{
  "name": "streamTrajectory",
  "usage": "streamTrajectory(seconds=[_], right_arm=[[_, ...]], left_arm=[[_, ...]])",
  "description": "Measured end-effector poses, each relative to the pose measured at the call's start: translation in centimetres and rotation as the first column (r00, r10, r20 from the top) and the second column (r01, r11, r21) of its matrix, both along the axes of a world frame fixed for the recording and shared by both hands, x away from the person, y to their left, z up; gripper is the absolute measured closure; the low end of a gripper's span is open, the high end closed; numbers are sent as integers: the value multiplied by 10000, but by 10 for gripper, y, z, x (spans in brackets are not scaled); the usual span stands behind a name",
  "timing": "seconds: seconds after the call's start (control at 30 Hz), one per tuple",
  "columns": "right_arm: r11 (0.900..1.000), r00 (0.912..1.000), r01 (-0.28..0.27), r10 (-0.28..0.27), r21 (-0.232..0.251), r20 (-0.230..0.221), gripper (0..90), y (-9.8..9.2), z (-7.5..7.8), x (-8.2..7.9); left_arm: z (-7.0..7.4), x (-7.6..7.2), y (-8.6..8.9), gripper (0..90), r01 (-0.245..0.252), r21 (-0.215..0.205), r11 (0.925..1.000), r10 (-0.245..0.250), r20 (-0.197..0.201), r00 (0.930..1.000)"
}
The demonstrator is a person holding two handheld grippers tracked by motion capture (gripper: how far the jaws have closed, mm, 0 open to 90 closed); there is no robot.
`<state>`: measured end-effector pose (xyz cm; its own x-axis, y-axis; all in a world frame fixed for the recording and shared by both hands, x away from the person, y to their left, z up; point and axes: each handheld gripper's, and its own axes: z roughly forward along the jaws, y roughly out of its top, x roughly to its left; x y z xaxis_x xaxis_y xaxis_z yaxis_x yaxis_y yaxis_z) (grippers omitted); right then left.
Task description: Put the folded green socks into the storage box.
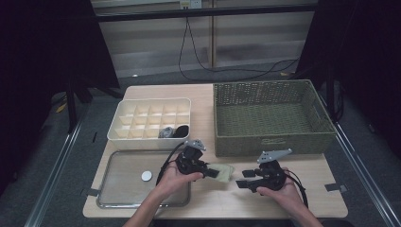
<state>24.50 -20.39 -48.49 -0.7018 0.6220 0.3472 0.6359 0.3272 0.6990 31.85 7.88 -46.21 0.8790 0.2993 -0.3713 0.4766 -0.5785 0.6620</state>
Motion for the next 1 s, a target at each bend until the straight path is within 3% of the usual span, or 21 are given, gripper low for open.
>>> streamTrajectory(seconds=[0.17,0.27,0.47,0.77,1.0], right_arm=[[9995,9994,321,-321,-3,115,356,-4,2,0],[9993,9992,375,-375,63,106,353,-6,3,0],[9982,9971,570,-579,191,502,354,-8,10,-1],[9977,9971,670,-673,73,350,350,-6,6,-1],[9969,9955,788,-791,63,525,351,-6,7,-2]], left_arm=[[13,2,13,678,-634,206,9978,624,457,9970],[18,4,21,678,-739,11,9973,738,361,9966],[30,7,33,678,-900,289,9955,887,447,9951],[43,10,52,676,-1045,-229,9943,1059,680,9921],[50,18,68,676,-1426,158,9897,1408,830,9866]])
